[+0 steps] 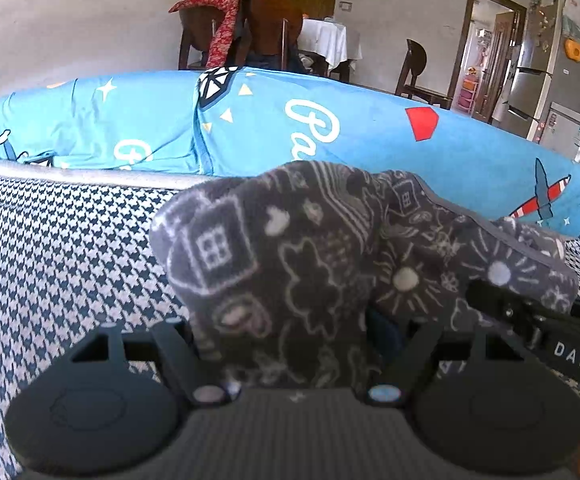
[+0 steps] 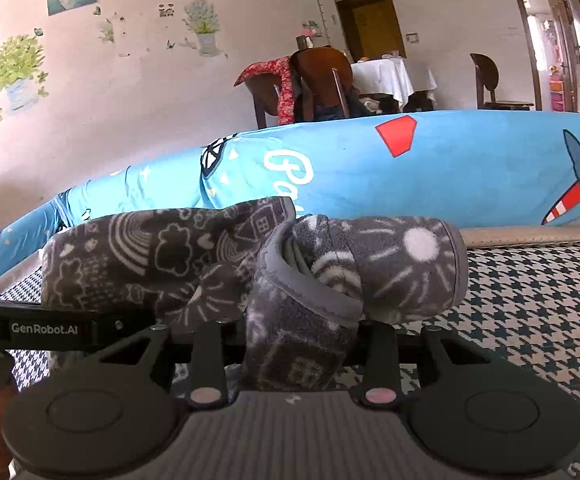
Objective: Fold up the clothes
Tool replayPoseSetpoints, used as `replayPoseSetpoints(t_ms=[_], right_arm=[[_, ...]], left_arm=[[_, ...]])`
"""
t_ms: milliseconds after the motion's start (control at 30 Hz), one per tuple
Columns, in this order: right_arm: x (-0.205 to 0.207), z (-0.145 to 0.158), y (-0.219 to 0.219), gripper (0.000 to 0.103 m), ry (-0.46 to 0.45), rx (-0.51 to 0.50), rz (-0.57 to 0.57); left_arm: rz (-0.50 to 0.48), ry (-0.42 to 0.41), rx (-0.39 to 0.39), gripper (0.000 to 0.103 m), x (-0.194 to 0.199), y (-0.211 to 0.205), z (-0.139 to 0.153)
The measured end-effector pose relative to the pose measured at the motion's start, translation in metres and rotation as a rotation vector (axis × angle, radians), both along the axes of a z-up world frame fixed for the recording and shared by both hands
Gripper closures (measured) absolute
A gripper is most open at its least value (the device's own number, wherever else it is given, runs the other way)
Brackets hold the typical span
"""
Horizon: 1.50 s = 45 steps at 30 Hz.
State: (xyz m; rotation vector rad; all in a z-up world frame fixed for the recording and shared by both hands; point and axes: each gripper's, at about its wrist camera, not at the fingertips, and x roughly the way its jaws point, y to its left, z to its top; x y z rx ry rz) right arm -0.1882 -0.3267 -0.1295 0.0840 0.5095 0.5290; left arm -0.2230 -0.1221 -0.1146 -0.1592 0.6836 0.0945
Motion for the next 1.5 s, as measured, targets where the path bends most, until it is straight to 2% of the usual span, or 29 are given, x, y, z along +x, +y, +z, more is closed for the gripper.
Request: replayPoseSetpoints(t_ms=[1500], right_arm=[[0.002,-0.0046,0.0027,0.067,-0.006,0.002,0.015]], left_arm=[[0.017,-0.007,0.003,0.028,-0.0031,0.0028,0.0006]])
